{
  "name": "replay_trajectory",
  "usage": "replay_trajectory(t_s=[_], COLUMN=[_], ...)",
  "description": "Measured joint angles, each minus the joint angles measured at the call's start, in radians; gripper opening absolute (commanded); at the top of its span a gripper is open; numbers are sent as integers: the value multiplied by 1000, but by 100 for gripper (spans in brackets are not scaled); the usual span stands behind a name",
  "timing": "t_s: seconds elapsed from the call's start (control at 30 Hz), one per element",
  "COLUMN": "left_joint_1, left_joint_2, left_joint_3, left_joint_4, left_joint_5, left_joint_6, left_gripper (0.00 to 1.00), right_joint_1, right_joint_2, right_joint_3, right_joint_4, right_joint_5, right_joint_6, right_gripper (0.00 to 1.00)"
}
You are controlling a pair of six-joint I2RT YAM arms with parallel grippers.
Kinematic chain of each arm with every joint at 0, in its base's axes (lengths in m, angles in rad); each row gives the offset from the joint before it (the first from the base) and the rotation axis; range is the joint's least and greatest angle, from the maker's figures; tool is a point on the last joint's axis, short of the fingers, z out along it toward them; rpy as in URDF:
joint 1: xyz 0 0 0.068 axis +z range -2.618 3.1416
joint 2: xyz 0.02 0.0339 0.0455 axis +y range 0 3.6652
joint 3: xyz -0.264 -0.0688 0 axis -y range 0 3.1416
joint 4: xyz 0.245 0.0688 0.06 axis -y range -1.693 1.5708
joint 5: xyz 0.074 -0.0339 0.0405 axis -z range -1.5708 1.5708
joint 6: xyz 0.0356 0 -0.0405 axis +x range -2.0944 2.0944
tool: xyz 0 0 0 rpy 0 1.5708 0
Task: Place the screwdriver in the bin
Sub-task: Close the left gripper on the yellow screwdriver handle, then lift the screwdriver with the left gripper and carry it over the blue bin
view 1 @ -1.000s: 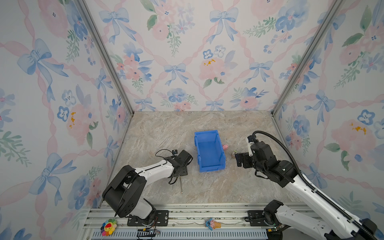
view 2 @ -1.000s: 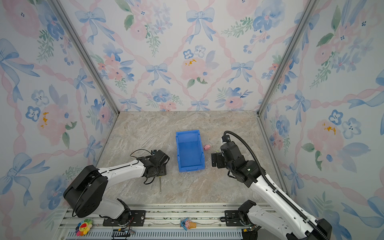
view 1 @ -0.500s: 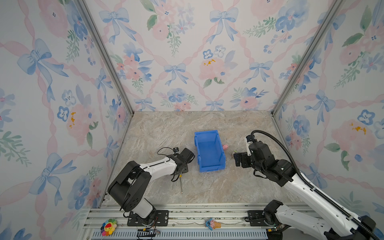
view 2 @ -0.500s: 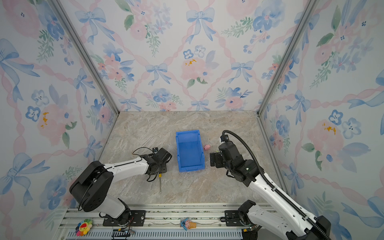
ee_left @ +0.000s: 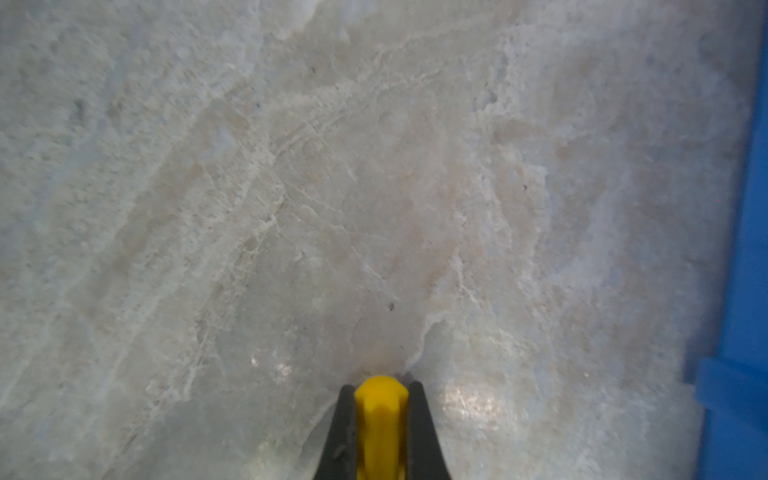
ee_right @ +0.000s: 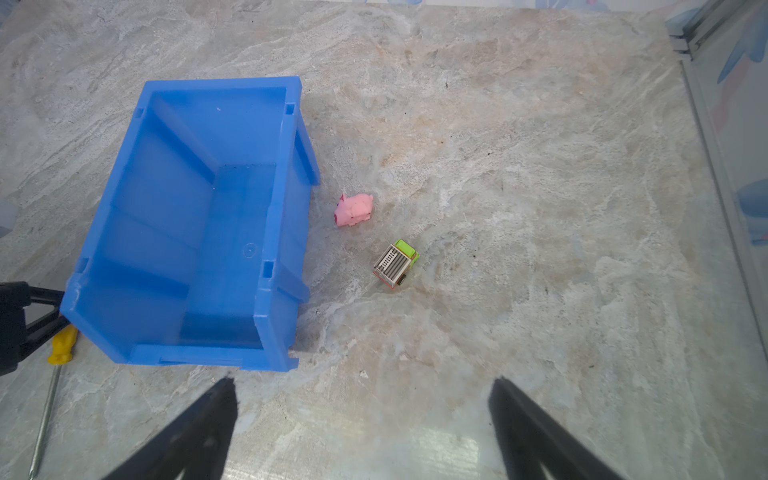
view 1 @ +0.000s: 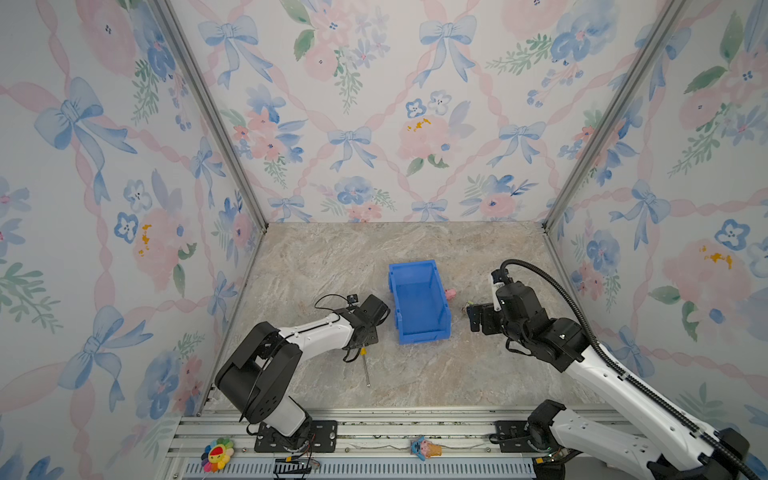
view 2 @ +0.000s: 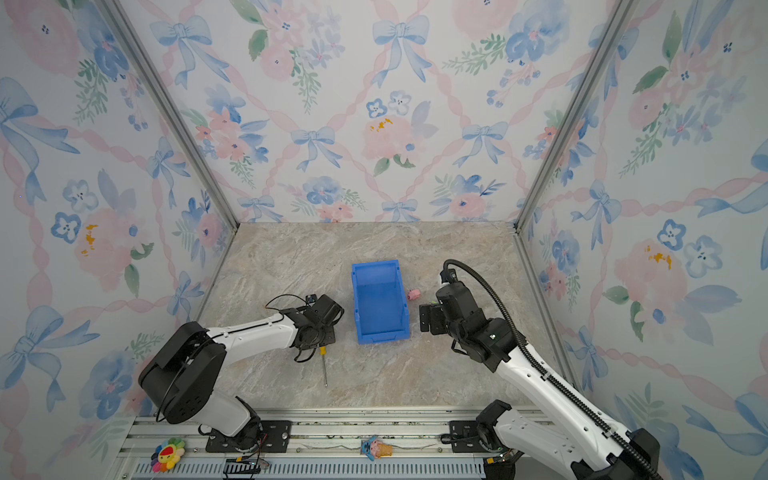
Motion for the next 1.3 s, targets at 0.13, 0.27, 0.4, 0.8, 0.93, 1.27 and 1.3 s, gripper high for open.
replay_trajectory(t_s=[0.13, 0.27, 0.4, 0.8, 0.93, 1.27, 1.3], left_joint_1=[0, -4, -4, -4, -10, -65, -71], left_joint_2=[-11, -45, -98, -267, -322, -229, -199], left_joint_3=[0, 0, 0, 27, 88, 350, 382], left_joint_4=[-7, -20, -27, -38, -42, -46, -45], left_joint_5=[30, 48, 58, 73, 77, 101, 104], left_joint_6=[-3, -3, -2, 14, 32, 43, 43], left_gripper=[1, 0, 0, 0, 0, 0, 0], right_joint_1=[0, 0, 0, 0, 0, 0, 0], right_joint_2=[-27, -54, -84, -156, -174, -174, -172], right_joint_3=[0, 0, 0, -16, -20, -20, -19], right_joint_4=[0, 0, 0, 16, 26, 39, 39], right_joint_5=[3, 11, 19, 47, 60, 82, 84], right_joint_6=[-1, 0, 1, 11, 11, 11, 11], right_gripper=[97, 97, 97, 97, 97, 97, 97])
